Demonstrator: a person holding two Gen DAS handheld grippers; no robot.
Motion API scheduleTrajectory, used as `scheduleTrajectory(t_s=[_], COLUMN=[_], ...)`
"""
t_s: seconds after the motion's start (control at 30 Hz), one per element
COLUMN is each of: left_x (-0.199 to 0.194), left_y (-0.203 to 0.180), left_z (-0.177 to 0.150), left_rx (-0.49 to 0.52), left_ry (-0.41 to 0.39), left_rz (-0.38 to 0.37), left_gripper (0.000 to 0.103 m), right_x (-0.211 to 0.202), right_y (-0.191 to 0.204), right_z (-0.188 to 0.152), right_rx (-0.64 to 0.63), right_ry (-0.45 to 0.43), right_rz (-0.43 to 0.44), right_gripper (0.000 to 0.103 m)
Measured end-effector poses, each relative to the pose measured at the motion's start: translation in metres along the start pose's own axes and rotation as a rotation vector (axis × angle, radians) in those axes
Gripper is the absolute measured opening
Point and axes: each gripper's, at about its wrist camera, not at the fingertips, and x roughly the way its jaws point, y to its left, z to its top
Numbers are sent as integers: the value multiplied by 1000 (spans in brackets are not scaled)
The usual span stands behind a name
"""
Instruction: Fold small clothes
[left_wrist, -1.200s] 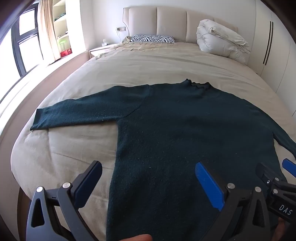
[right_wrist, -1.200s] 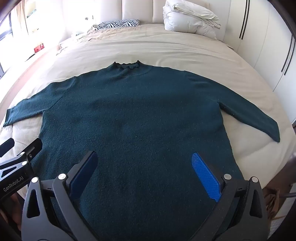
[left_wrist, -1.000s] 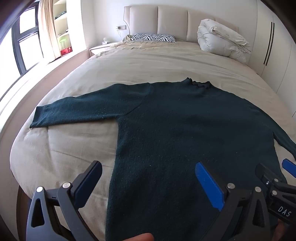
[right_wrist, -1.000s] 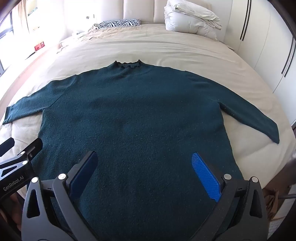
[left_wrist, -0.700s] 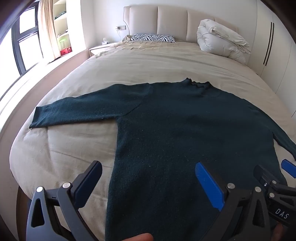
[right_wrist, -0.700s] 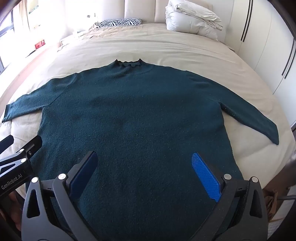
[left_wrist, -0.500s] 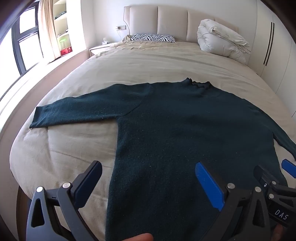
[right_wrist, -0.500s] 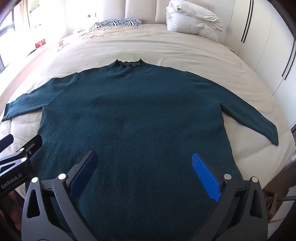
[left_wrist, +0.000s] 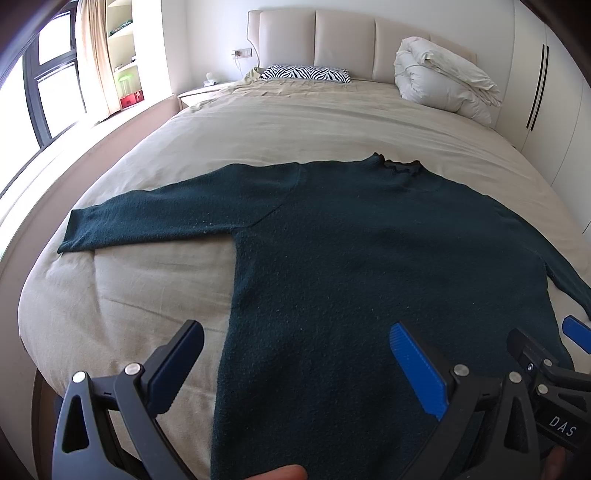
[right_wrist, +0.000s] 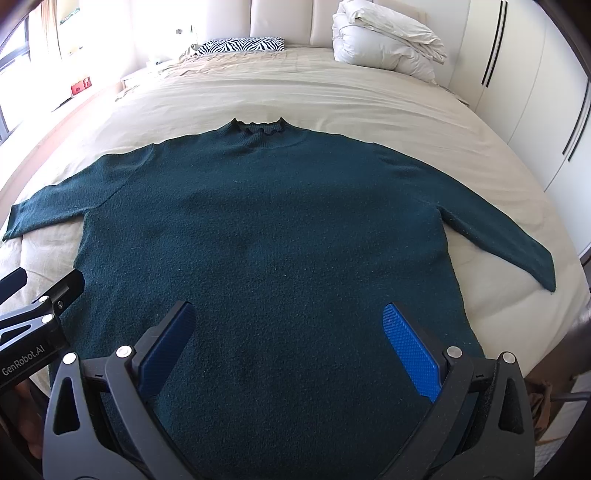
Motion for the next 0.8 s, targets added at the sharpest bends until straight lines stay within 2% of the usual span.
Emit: scheduleTrajectory(t_s=[0.8], left_x=[3], left_y=[1], left_z=[-3], left_rx=[0], left_ry=[10], left_rz=[1], left_gripper=[103], right_x=[2], right_y=[0], right_z=[0], right_rx=[2], right_ry=[5], right_rz=[3], right_gripper=[103])
